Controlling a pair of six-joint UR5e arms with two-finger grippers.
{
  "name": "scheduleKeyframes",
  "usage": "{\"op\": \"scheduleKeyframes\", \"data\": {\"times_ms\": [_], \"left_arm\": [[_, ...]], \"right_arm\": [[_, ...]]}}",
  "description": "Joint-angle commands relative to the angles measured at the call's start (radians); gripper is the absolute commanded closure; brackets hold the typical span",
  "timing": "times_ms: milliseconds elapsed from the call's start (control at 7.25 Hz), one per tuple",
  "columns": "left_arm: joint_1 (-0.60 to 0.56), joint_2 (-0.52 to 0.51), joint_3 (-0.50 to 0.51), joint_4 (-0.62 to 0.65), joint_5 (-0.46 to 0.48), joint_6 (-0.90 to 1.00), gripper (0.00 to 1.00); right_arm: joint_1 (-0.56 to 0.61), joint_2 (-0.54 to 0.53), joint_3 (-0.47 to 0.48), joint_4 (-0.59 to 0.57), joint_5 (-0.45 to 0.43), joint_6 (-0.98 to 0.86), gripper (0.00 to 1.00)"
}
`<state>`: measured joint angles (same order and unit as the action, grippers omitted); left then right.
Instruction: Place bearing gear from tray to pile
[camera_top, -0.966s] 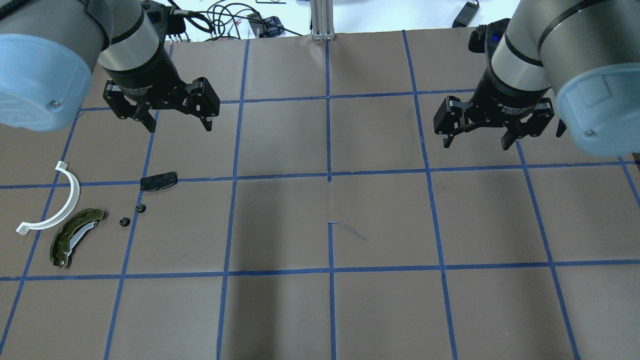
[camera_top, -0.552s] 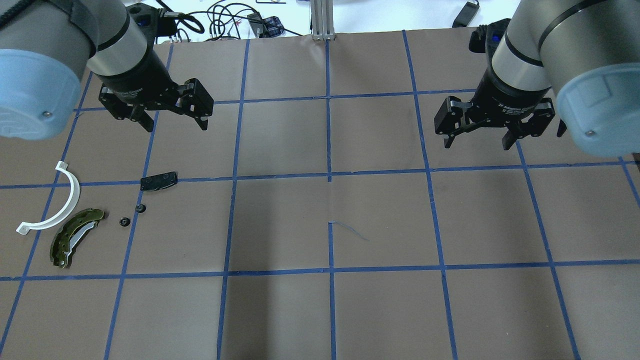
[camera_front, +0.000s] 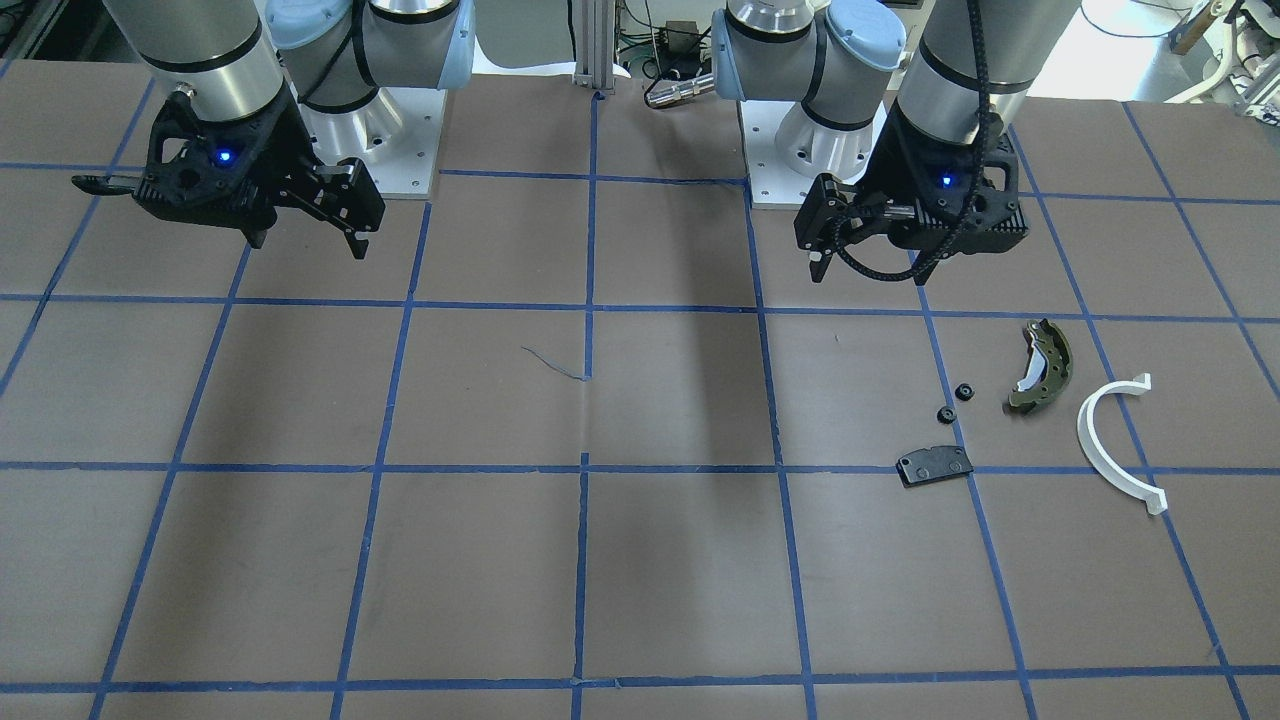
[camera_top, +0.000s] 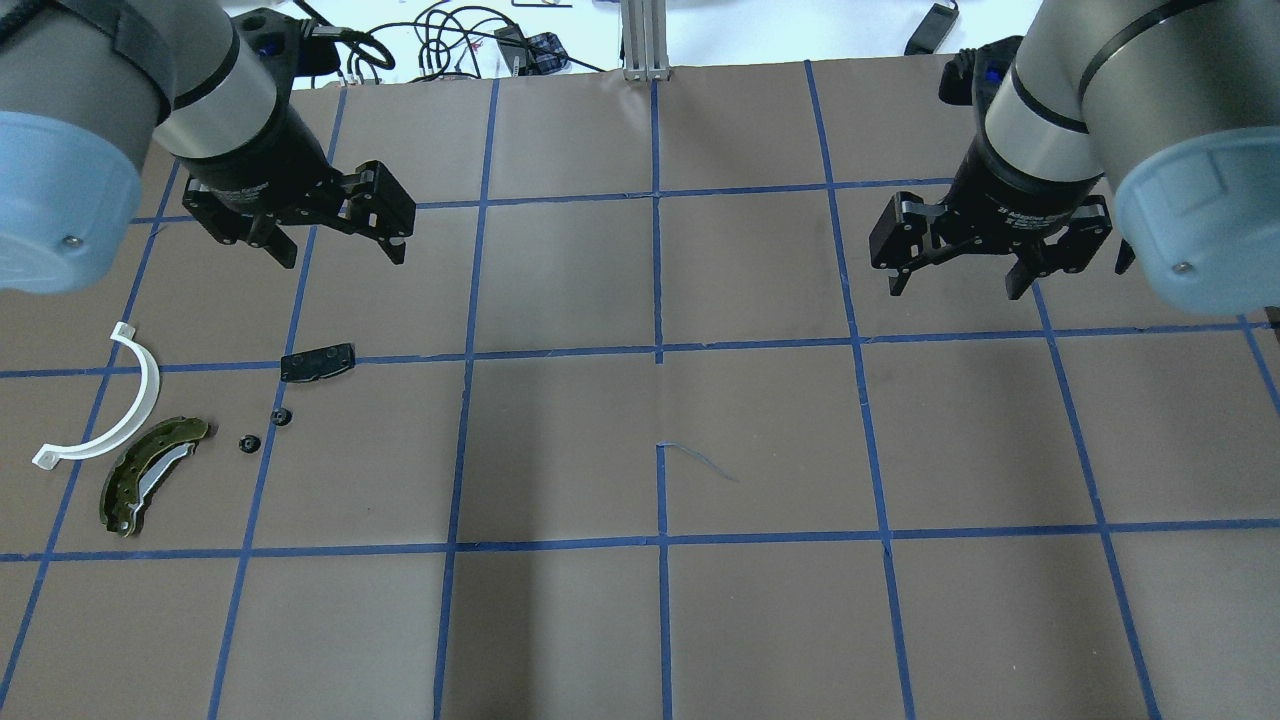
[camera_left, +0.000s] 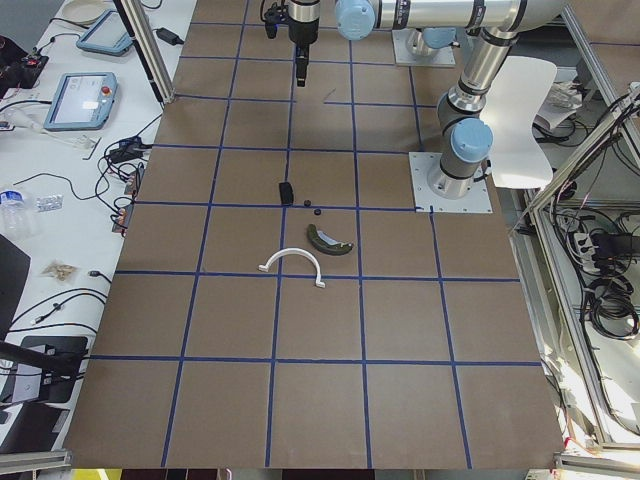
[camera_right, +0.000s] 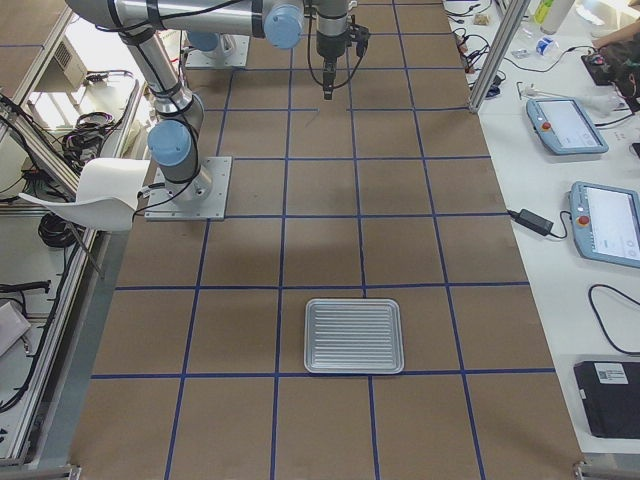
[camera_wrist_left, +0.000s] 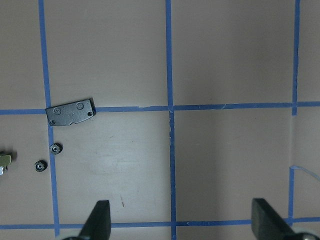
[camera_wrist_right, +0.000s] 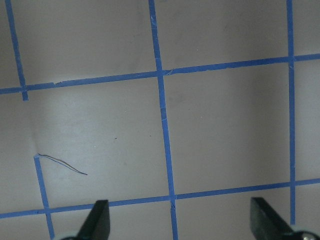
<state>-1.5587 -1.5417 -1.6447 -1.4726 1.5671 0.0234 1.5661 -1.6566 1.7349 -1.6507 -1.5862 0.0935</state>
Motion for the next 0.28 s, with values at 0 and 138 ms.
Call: {"op": "scheduleKeyframes", "data": {"times_ms": [0, 138], "left_arm": [[0.003, 0.0, -0.001, 0.001, -0.009, 0.0, 0.0], [0.003, -0.005, -0.003, 0.001, -0.01, -0.002, 0.0]], "right_arm": [[-0.001, -0.002, -0.002, 0.0, 0.0, 0.003, 0.0], [0.0, -0.003, -0.002, 0.0, 0.0, 0.005, 0.0]]}}
